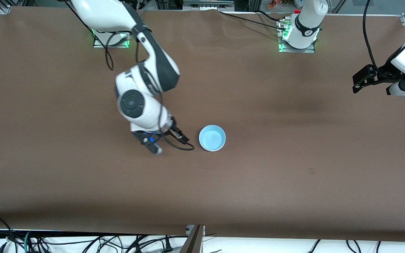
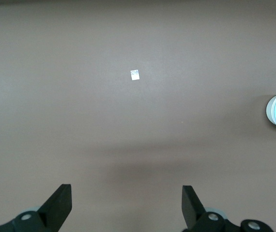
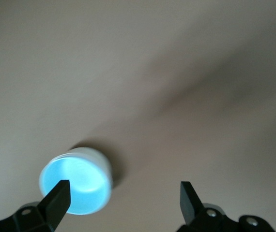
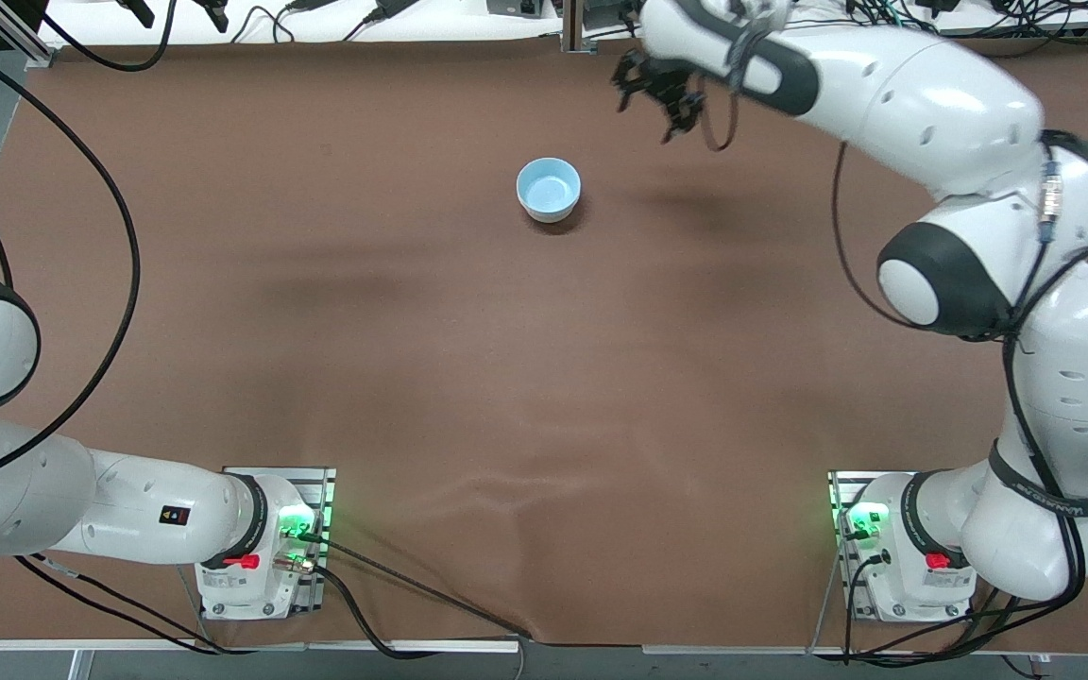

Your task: Stack pink and blue bowls on white bowl

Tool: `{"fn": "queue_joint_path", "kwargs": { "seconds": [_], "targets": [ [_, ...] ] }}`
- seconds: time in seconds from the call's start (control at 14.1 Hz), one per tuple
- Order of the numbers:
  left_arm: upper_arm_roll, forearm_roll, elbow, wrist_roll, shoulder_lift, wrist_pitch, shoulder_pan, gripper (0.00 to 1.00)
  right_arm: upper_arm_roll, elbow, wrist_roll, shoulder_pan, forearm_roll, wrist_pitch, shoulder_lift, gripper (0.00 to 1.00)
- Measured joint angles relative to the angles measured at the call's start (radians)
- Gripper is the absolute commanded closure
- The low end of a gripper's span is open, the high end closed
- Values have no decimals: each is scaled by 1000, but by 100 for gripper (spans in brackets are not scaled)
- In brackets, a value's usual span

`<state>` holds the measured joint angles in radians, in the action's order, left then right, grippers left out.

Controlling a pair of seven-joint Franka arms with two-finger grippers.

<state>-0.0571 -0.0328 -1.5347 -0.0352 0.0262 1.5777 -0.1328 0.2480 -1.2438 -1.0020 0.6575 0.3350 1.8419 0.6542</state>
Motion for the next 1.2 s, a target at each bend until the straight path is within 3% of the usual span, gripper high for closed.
{"fn": "queue_joint_path", "kwargs": {
  "seconds": [0.21,0.42,0.57,0.71,0.85,1.06,1.2],
  "targets": [
    [0,0,0,1,0,0,0,0,124,-38,268,-8,0,-136,-119,0],
    [0,0,1,1,1,0,0,0,239,-169,554,-14,-31,-212,-285,0],
    [0,0,2,1,2,0,0,0,280,-264,674,-17,-101,-242,-405,0],
    [0,0,2,1,3,0,0,0,285,-363,737,-24,-184,-246,-519,0],
    [0,0,3,1,3,0,0,0,206,-423,790,-110,-229,-243,-584,0],
    [0,0,4,1,3,0,0,0,-41,-444,833,-360,-292,-226,-605,0],
    [0,0,5,1,3,0,0,0,-177,-451,839,-470,-350,-208,-611,0]
  ]
}}
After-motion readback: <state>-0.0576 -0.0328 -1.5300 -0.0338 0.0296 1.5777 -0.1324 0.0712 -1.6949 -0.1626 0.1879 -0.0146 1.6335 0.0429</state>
